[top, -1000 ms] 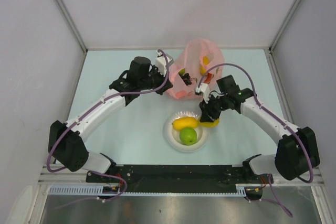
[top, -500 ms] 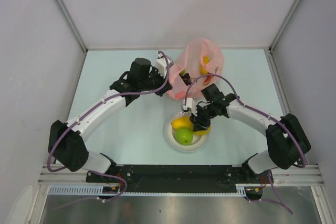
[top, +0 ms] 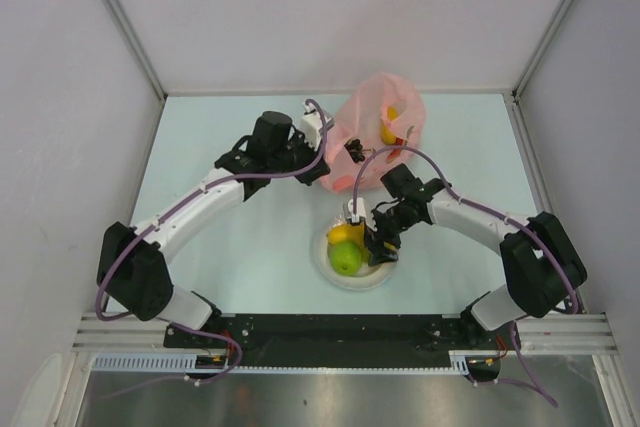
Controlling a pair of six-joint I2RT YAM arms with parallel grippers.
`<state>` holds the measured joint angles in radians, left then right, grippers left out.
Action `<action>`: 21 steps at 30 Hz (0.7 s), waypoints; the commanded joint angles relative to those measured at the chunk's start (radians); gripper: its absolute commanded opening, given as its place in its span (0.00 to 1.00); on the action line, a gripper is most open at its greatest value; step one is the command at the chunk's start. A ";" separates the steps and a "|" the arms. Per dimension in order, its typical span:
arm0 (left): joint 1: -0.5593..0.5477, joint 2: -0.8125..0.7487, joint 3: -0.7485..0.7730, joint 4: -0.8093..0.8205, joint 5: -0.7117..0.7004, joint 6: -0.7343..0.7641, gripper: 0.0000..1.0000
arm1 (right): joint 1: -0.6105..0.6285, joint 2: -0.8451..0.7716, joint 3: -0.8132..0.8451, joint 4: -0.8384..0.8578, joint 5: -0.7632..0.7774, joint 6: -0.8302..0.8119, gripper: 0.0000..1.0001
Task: Take the fake fruits out of the plastic bag
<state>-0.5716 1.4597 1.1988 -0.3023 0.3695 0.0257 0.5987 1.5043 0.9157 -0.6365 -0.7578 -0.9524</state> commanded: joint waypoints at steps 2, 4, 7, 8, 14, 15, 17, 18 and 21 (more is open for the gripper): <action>-0.014 0.033 0.056 0.011 0.032 -0.009 0.00 | -0.005 -0.045 0.005 -0.071 -0.029 -0.083 1.00; -0.014 0.045 0.059 0.017 0.035 -0.013 0.00 | -0.020 -0.088 0.005 -0.055 -0.023 -0.080 1.00; -0.013 0.048 0.058 0.028 0.029 -0.013 0.00 | -0.059 -0.173 0.037 -0.060 0.003 -0.069 1.00; -0.011 0.045 0.058 0.034 0.029 -0.010 0.00 | -0.071 -0.188 0.054 -0.069 0.003 -0.069 1.00; -0.013 0.028 0.061 0.032 0.025 0.002 0.00 | -0.117 -0.256 0.155 0.012 0.037 0.123 1.00; -0.013 0.019 0.061 0.032 0.022 0.008 0.00 | -0.122 -0.254 0.155 0.143 0.060 0.189 1.00; -0.010 0.010 0.059 0.032 0.011 0.017 0.00 | -0.126 -0.224 0.155 0.309 0.169 0.407 0.94; -0.008 0.005 0.059 0.032 0.009 0.020 0.00 | -0.131 -0.193 0.157 0.452 0.205 0.461 0.89; -0.004 -0.007 0.068 0.023 -0.004 0.037 0.00 | -0.140 -0.061 0.196 0.660 0.334 0.592 0.76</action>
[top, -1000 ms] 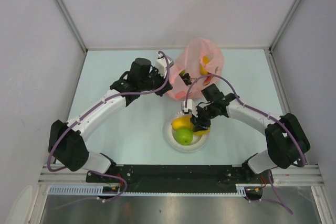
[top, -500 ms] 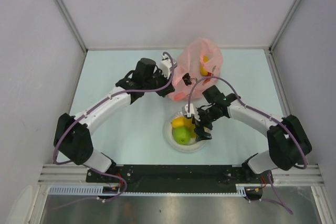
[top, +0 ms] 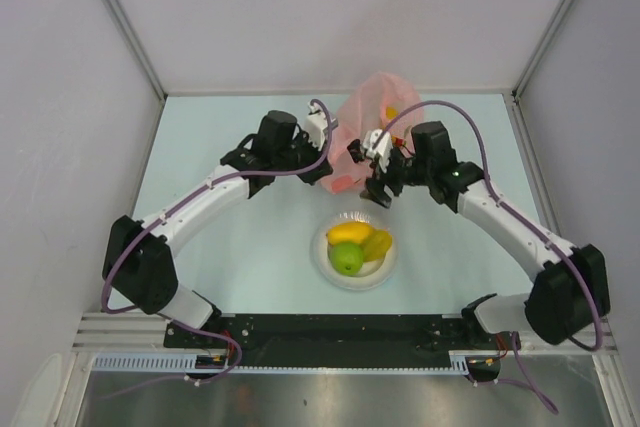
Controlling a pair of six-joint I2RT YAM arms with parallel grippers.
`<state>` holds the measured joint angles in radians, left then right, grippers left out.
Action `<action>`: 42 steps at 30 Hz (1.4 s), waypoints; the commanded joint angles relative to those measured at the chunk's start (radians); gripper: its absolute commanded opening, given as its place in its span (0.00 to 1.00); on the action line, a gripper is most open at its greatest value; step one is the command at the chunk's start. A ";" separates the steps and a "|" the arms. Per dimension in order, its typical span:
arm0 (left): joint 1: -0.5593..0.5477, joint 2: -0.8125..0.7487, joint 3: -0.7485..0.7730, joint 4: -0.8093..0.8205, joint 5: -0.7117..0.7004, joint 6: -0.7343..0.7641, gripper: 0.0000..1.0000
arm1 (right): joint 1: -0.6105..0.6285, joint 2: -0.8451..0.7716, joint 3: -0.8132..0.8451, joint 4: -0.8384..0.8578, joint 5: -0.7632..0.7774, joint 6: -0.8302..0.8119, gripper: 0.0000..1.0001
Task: Take the fake fruits out of the plastic bag
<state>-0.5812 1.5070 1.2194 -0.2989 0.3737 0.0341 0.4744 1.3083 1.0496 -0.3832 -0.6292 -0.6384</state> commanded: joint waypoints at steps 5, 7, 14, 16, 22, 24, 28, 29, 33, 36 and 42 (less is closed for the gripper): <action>0.021 -0.044 0.077 0.004 -0.018 0.033 0.00 | -0.061 0.417 0.197 0.510 0.350 0.431 0.67; 0.024 -0.041 0.094 0.000 -0.016 0.032 0.00 | -0.082 0.500 0.280 0.483 0.423 0.477 0.64; 0.037 -0.085 0.109 -0.032 0.007 0.078 0.00 | -0.157 0.464 0.172 0.409 0.620 0.445 0.62; 0.037 -0.100 0.097 -0.046 0.040 0.130 0.00 | -0.166 0.387 0.106 0.388 0.620 0.448 0.62; 0.037 -0.088 0.112 -0.089 0.082 0.231 0.00 | -0.166 0.405 0.044 0.506 0.628 0.415 0.66; 0.035 -0.084 0.129 -0.097 0.100 0.245 0.00 | -0.165 0.475 0.119 0.541 0.661 0.417 0.68; 0.035 -0.068 0.155 -0.129 0.119 0.305 0.00 | -0.169 0.583 0.236 0.583 0.710 0.447 0.69; 0.034 -0.068 0.161 -0.138 0.116 0.326 0.00 | -0.171 0.609 0.263 0.580 0.717 0.453 0.70; 0.034 -0.076 0.161 -0.180 0.096 0.360 0.00 | -0.180 0.718 0.389 0.561 0.775 0.487 0.80; 0.034 -0.080 0.158 -0.204 0.093 0.372 0.00 | -0.189 0.807 0.479 0.535 0.802 0.503 0.86; 0.032 -0.062 0.178 -0.246 0.061 0.408 0.00 | -0.203 0.980 0.711 0.417 0.815 0.514 0.89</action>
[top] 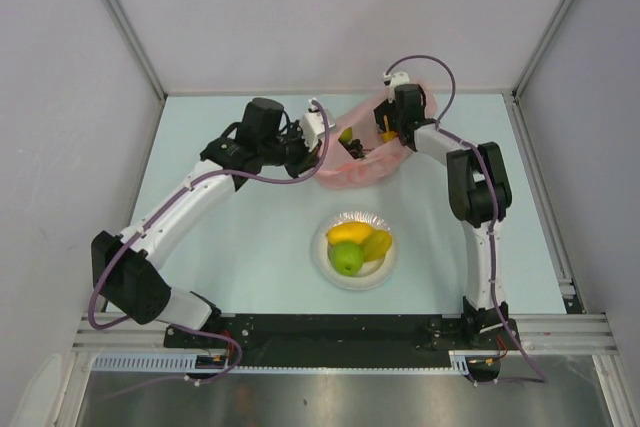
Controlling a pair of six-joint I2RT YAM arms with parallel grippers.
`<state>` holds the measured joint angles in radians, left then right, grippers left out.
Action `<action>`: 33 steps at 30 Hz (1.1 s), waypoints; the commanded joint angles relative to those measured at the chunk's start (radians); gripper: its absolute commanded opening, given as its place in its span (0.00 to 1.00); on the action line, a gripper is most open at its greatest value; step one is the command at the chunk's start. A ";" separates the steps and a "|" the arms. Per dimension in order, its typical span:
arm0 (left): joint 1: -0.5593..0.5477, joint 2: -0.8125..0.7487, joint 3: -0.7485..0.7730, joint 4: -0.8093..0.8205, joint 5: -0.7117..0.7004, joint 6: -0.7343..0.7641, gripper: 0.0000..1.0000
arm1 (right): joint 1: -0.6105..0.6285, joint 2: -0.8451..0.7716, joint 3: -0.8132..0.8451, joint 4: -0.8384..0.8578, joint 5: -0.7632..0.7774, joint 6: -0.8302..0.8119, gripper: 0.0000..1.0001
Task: Take the fake fruits out of the plastic bag
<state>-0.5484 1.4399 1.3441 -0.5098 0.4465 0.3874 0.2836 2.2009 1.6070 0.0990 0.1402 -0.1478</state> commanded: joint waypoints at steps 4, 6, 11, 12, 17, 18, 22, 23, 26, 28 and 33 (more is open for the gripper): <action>-0.001 0.013 0.064 -0.035 -0.019 0.061 0.00 | -0.014 0.177 0.313 -0.227 0.050 0.010 0.87; -0.001 0.014 0.063 -0.027 -0.022 0.062 0.00 | -0.009 0.213 0.381 -0.275 0.045 -0.004 0.82; -0.001 0.007 0.043 -0.004 -0.028 0.056 0.00 | -0.006 0.243 0.435 -0.360 0.062 -0.041 0.68; -0.001 0.005 0.038 0.002 -0.028 0.056 0.00 | -0.003 0.235 0.398 -0.348 0.070 -0.056 0.63; -0.001 0.011 0.013 0.045 -0.022 0.018 0.00 | -0.009 0.097 0.245 -0.260 -0.003 -0.101 0.50; -0.001 0.014 0.012 0.053 -0.022 0.008 0.00 | -0.012 0.064 0.226 -0.257 -0.057 -0.084 0.49; 0.001 0.037 -0.003 0.102 -0.028 -0.114 0.00 | -0.023 -0.127 0.080 -0.185 -0.269 -0.039 0.38; 0.001 0.049 -0.003 0.119 -0.020 -0.140 0.00 | -0.018 -0.197 0.055 -0.167 -0.353 -0.038 0.37; 0.001 0.053 -0.016 0.171 0.001 -0.212 0.00 | -0.003 -0.297 0.024 -0.202 -0.462 -0.038 0.35; 0.001 0.060 -0.016 0.183 0.001 -0.243 0.00 | 0.009 -0.335 0.005 -0.241 -0.496 -0.003 0.33; 0.001 0.062 -0.023 0.220 0.006 -0.291 0.00 | 0.020 -0.446 -0.103 -0.283 -0.588 0.047 0.28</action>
<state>-0.5484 1.5074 1.3239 -0.3687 0.4294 0.1802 0.2890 1.8339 1.5848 -0.1524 -0.3168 -0.1551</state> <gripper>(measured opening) 0.006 0.442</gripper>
